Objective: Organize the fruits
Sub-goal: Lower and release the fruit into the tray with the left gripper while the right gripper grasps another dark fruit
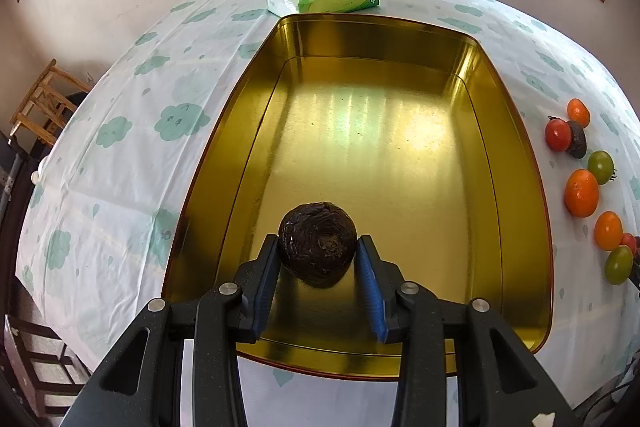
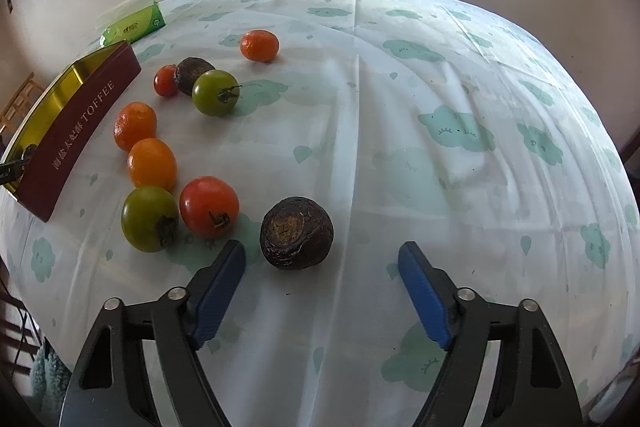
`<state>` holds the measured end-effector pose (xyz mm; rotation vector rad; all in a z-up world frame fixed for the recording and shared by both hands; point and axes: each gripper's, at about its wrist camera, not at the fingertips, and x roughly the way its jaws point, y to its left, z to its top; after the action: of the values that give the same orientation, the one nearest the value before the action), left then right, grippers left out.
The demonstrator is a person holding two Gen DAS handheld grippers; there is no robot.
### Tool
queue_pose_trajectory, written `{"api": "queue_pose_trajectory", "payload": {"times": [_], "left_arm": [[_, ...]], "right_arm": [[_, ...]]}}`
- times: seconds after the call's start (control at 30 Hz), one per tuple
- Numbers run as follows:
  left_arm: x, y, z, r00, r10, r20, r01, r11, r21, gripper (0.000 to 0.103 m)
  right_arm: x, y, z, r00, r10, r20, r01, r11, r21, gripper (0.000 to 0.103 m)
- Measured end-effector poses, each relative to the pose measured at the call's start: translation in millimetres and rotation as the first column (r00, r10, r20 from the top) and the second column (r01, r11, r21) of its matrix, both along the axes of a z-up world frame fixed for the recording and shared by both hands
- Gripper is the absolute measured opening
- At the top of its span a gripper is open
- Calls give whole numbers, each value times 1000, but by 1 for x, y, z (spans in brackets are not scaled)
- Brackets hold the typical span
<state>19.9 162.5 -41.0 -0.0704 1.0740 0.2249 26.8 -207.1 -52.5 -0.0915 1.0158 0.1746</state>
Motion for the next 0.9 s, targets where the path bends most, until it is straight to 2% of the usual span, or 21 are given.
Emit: {"api": "queue_pose_trajectory", "payload": {"times": [0.13,0.2,0.43,0.5,0.9], "left_arm": [[0,2,1,1000,6,5,-6,1000,-7,40],[-1,4,1,1000,9,8,-8,1000,-11,41],[-4,10,9,999,19,31,-18,1000,-25,49],[-7,11,13,999,20,40,-19,999,-35,51],[-18,16,33,994,48,95,-41,997,-71,59]], "right_arm": [[0,6,4,1000,17,19,-17,1000,-15,61],[0,8,5,999,28,20,-28,1000,-13,53],[3,12,2,999,35,15,-35,999,-23,46],[4,11,3,999,34,18,-33,999,-19,39],[2,10,5,998,57,4,-56,998,-9,36]]}}
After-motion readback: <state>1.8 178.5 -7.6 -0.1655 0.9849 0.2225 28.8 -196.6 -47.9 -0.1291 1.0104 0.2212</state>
